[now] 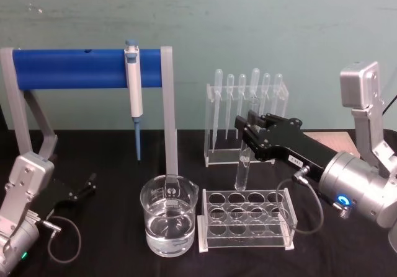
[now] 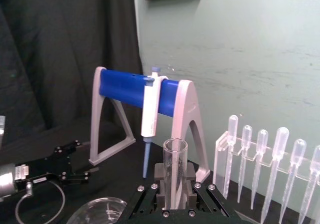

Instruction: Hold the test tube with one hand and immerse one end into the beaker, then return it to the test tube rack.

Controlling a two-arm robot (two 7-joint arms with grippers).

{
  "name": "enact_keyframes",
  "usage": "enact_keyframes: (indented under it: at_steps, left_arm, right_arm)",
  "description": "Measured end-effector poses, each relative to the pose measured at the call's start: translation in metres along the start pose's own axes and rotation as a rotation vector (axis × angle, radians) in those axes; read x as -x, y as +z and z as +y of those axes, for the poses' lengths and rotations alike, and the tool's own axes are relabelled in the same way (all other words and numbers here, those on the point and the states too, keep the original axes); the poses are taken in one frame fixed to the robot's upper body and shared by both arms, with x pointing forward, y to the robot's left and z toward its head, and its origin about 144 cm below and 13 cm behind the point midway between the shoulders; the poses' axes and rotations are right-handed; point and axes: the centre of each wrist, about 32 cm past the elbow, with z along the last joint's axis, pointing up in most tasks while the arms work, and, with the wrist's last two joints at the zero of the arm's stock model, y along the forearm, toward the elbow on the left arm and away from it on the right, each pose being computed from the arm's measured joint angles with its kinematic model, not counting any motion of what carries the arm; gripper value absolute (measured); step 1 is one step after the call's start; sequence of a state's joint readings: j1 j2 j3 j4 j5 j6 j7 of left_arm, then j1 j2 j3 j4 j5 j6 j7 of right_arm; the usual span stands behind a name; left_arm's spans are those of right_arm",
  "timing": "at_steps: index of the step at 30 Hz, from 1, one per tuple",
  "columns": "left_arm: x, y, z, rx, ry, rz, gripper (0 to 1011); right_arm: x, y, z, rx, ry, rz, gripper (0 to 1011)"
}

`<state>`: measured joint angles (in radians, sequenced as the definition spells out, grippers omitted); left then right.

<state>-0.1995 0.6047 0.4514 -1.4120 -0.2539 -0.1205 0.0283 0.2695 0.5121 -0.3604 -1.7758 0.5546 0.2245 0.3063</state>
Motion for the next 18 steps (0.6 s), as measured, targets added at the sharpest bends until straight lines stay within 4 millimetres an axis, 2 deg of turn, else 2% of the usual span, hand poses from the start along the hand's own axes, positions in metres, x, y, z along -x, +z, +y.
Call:
enact_keyframes:
  at_steps: [18]
  left_arm:
    - [0.0000,0.0000,0.0000,0.000,0.000,0.000,1000]
  right_arm:
    - [0.0004,0.0036,-0.0026,-0.009,0.018,-0.023,224]
